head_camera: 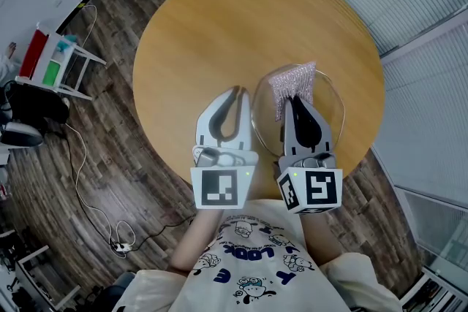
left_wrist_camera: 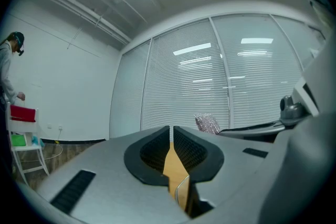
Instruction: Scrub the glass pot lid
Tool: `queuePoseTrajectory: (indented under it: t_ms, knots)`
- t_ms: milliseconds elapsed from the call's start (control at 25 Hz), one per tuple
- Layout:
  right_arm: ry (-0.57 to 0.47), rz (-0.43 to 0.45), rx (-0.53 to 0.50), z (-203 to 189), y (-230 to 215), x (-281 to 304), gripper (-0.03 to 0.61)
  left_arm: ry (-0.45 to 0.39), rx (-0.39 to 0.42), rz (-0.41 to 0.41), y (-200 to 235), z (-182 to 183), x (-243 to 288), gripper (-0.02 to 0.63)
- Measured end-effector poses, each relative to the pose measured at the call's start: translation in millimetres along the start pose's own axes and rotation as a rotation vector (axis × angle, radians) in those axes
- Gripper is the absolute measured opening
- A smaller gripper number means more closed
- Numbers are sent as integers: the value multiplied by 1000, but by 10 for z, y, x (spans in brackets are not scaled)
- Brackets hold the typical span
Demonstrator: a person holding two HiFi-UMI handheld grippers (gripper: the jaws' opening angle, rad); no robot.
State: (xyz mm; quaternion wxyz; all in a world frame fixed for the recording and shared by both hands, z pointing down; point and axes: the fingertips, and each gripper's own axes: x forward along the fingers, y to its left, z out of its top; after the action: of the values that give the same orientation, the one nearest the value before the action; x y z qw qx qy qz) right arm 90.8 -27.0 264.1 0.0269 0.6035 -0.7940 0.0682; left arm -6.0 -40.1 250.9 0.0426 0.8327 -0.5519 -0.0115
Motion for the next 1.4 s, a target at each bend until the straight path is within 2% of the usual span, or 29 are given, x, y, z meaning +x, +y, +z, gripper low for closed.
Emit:
queuePoseTrajectory:
  t_ms: [1400]
  knots:
    - [3,6,-8,-14,19,1,41,-4,1,6,-3,-3,-16,32]
